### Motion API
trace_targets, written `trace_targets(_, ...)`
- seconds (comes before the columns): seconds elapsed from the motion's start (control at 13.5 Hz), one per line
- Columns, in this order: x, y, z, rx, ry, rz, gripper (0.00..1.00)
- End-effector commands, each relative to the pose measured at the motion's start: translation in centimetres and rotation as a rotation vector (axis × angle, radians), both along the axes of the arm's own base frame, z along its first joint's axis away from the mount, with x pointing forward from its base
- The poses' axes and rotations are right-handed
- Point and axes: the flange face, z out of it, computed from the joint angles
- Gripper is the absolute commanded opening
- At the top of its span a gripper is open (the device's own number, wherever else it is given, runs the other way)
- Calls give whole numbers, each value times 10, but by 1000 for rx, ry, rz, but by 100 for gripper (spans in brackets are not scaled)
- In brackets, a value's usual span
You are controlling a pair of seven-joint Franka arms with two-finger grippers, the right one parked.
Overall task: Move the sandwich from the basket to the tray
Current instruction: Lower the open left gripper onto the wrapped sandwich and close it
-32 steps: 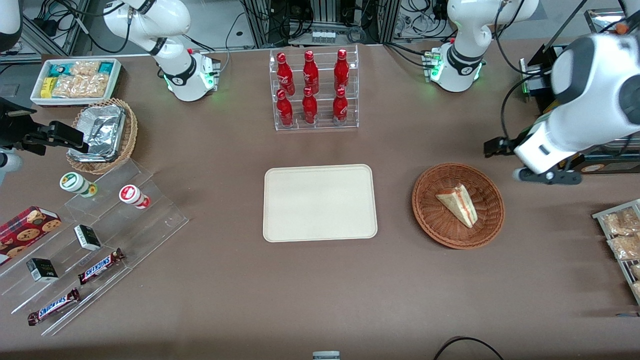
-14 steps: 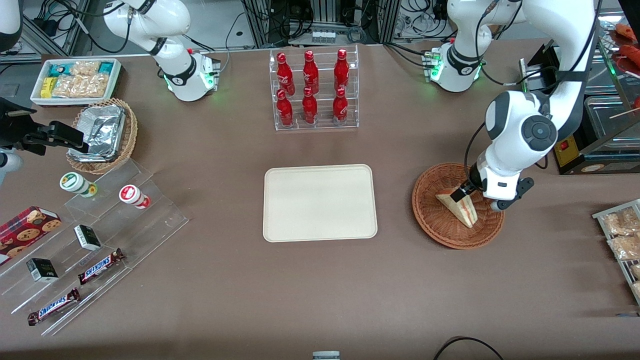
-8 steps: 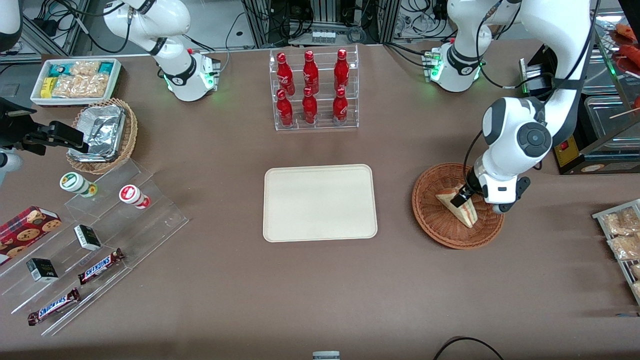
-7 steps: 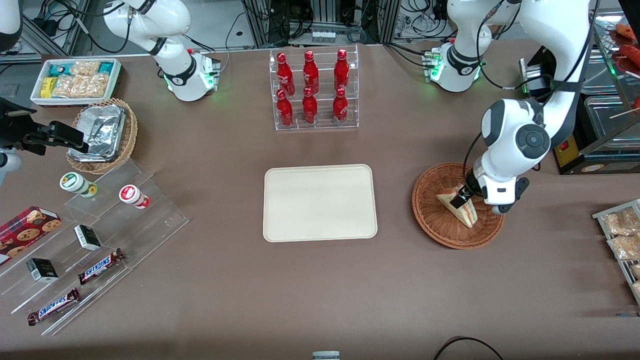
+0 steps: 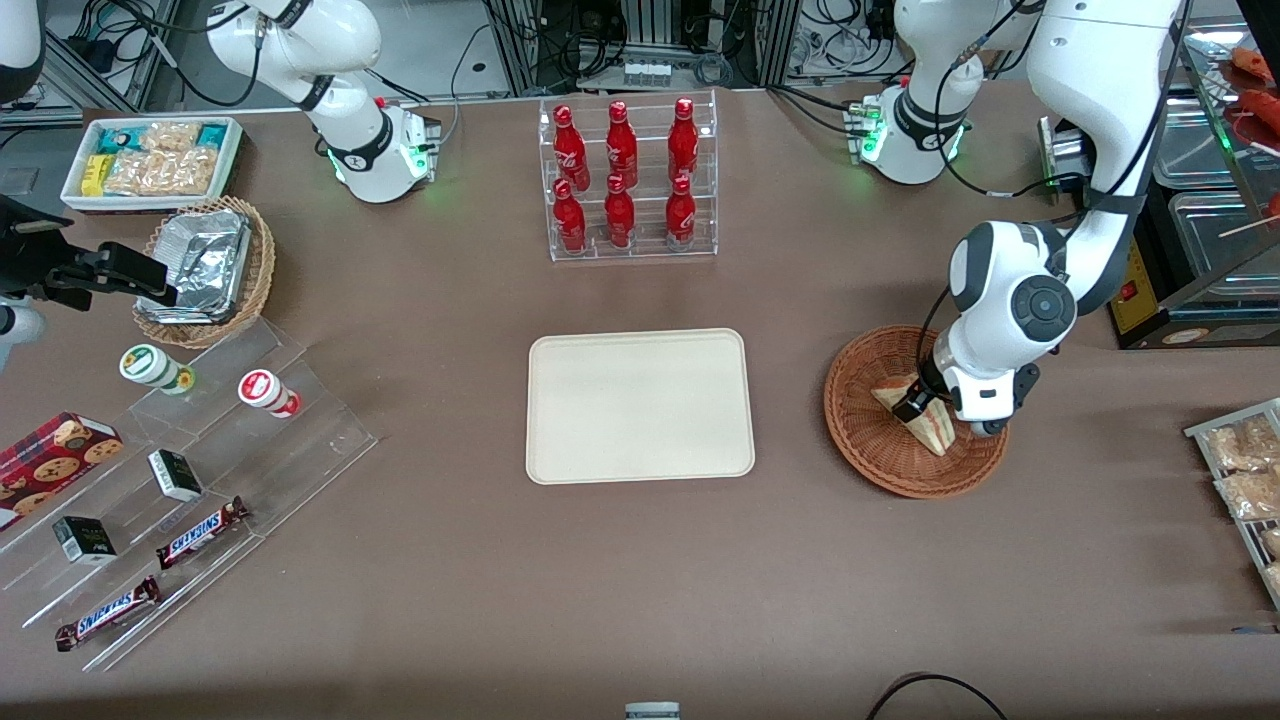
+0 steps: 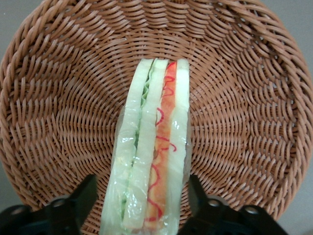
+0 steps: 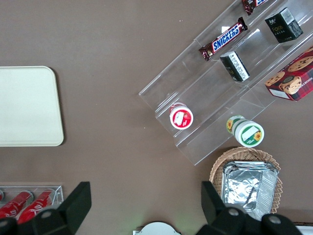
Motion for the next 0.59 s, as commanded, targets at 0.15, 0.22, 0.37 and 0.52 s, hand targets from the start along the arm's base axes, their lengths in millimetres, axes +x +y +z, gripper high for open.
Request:
trace_targets(0.15, 3, -3, 30, 8, -4, 14, 0)
trace_targets(0.22, 6, -5, 44, 22, 25, -5, 0)
trace_targets(0.37, 11, -9, 64, 75, 80, -48, 0)
trace_targets(0.52, 12, -31, 74, 87, 92, -91, 0)
